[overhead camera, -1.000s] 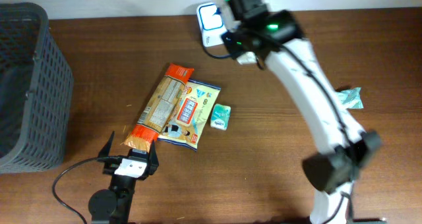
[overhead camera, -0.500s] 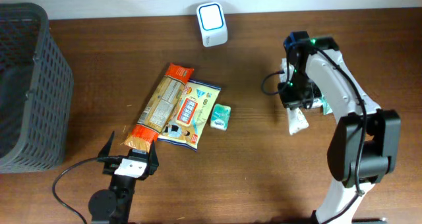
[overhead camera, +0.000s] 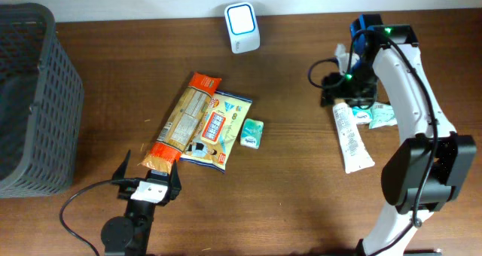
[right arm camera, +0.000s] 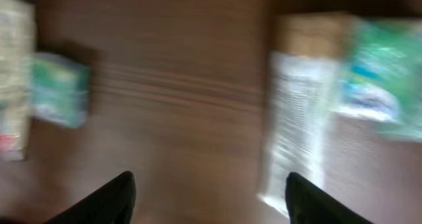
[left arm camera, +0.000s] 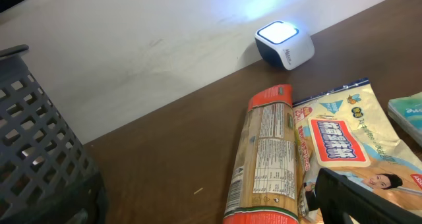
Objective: Scan the item barcode
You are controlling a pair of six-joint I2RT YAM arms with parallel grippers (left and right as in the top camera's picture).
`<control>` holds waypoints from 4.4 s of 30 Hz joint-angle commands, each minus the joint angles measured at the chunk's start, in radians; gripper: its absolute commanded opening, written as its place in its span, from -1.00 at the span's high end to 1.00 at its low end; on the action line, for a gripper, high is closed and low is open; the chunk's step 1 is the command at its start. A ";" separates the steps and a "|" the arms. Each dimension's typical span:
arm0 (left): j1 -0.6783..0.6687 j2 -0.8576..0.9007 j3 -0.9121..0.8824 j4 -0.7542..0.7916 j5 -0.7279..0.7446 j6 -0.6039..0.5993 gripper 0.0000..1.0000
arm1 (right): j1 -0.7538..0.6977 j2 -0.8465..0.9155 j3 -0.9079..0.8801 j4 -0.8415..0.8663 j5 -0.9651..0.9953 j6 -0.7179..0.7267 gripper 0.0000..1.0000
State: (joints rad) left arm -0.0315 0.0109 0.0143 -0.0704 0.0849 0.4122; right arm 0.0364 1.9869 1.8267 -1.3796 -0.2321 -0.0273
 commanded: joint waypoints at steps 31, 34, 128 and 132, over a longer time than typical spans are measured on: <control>0.002 -0.005 -0.005 -0.002 -0.003 0.013 -0.99 | 0.552 0.068 -0.352 0.535 0.182 0.545 0.23; 0.002 -0.005 -0.005 -0.002 -0.003 0.012 -0.99 | 0.552 0.069 -0.354 0.522 0.227 0.545 0.23; 0.002 -0.005 -0.005 -0.002 -0.003 0.012 -0.98 | 0.404 -0.048 -0.348 0.343 0.363 0.267 0.92; 0.002 -0.005 -0.005 -0.002 -0.003 0.013 -0.98 | 0.563 -0.017 -0.349 0.344 0.610 0.492 0.42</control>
State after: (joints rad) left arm -0.0315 0.0109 0.0143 -0.0704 0.0849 0.4122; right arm 0.5388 1.9541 1.4658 -1.0409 0.1883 0.3195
